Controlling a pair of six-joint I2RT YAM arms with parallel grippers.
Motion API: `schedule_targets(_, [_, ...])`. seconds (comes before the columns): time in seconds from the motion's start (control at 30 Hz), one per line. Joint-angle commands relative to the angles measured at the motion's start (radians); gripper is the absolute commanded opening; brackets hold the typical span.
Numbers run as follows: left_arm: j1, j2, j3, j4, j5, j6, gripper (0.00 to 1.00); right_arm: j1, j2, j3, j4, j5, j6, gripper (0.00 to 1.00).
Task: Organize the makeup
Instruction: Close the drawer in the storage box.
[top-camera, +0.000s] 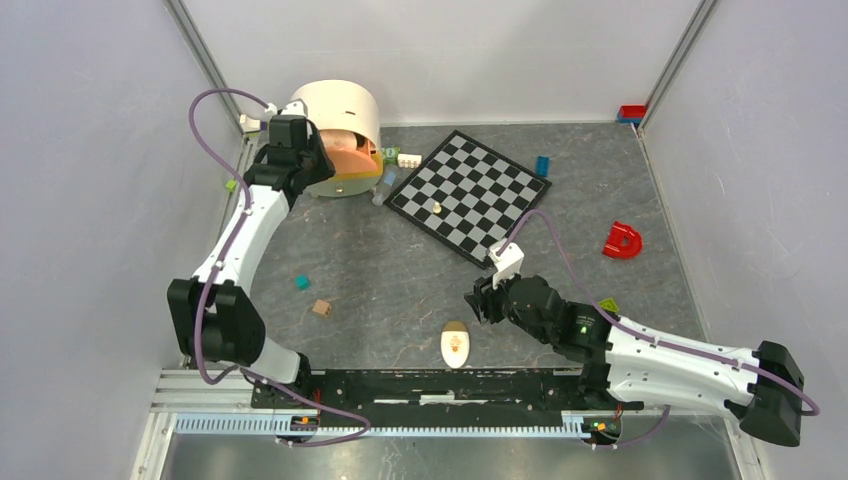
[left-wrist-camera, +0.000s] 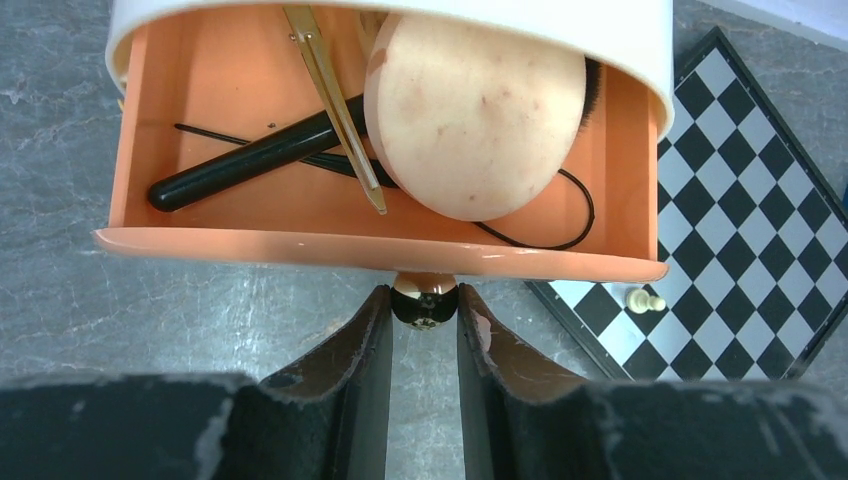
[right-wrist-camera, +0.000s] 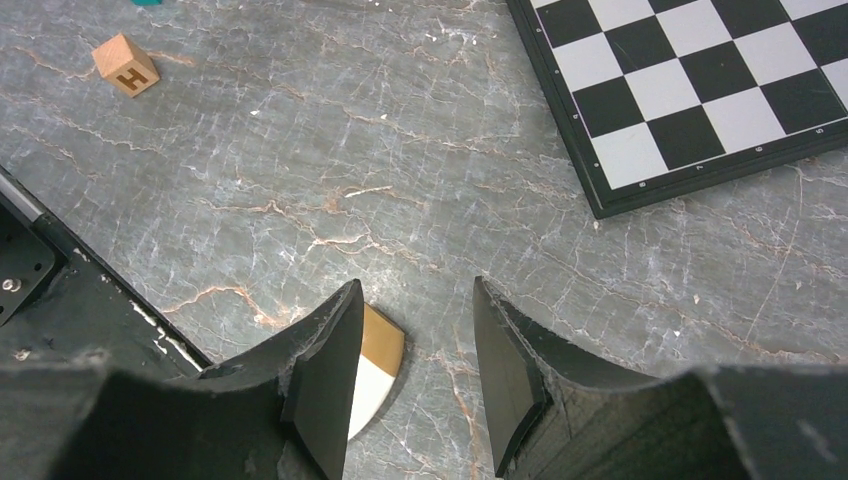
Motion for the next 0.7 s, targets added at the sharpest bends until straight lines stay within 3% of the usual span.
schedule_targets(0.0, [0.003,0.045,0.097,0.068,0.001,0.041,0.26,0.004,-0.022,-0.004,-0.004,0.031,-0.007,0.51])
schedule_targets(0.5, [0.003,0.179,0.165,0.121,-0.024,0.033,0.23,0.003,-0.070,-0.022,-0.042,0.065,-0.005,0.52])
schedule_targets(0.67, [0.003,0.196,0.179,0.125,-0.032,0.035,0.28,0.003,-0.071,-0.026,-0.039,0.064,-0.002,0.53])
